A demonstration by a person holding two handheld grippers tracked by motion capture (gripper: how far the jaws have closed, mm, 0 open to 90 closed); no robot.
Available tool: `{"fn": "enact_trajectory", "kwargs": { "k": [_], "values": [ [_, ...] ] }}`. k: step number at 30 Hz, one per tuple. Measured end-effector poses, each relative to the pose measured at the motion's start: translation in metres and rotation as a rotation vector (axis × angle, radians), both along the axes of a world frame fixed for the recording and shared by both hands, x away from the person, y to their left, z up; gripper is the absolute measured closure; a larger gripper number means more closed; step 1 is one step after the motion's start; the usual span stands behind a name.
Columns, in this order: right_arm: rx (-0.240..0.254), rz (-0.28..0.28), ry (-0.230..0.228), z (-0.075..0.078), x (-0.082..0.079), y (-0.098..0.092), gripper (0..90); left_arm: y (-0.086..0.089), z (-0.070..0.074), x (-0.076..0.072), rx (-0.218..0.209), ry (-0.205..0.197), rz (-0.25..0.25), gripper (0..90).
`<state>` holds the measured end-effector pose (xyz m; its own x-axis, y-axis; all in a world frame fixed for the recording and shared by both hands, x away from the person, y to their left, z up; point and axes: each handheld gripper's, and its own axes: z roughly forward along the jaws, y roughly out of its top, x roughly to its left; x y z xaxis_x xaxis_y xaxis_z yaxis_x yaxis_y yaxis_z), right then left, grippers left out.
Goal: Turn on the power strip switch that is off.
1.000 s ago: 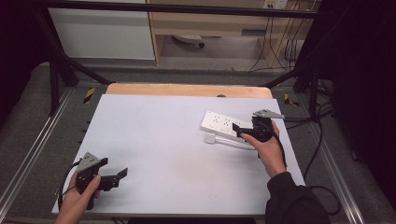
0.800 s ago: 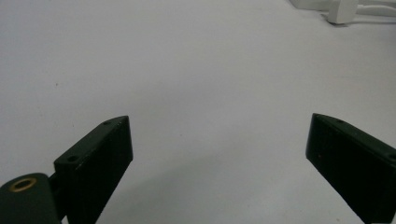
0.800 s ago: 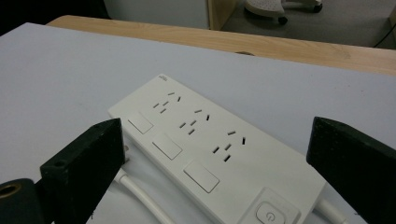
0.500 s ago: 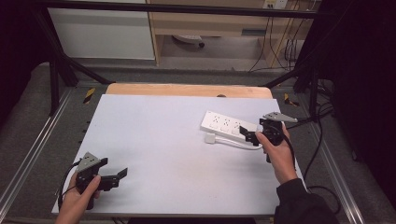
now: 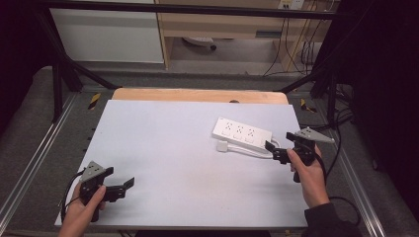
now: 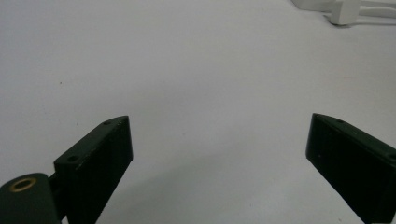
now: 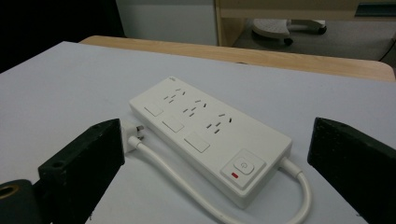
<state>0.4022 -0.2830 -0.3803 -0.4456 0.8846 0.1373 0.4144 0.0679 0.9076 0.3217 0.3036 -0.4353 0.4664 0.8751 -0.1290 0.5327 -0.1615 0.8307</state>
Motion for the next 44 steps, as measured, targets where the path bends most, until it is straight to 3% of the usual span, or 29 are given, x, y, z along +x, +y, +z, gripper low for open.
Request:
{"fn": "enact_trajectory", "kwargs": {
  "k": [10,21,31,44],
  "values": [
    [0.020,-0.033,-0.024,-0.014,-0.029,-0.019,4.4,0.000,-0.001,0.000,0.003,0.004,0.004,7.2],
    [0.000,-0.037,-0.033,-0.032,-0.049,-0.024,5.1,0.000,0.000,0.000,0.003,0.003,0.004,7.2],
    [-0.021,-0.012,0.001,-0.053,-0.055,-0.018,6.1,-0.001,0.001,-0.003,0.002,-0.001,-0.006,7.2],
    [-0.128,0.090,0.088,-0.071,-0.051,0.015,4.7,-0.008,0.003,-0.007,0.005,-0.007,-0.020,7.2]
  ]
}}
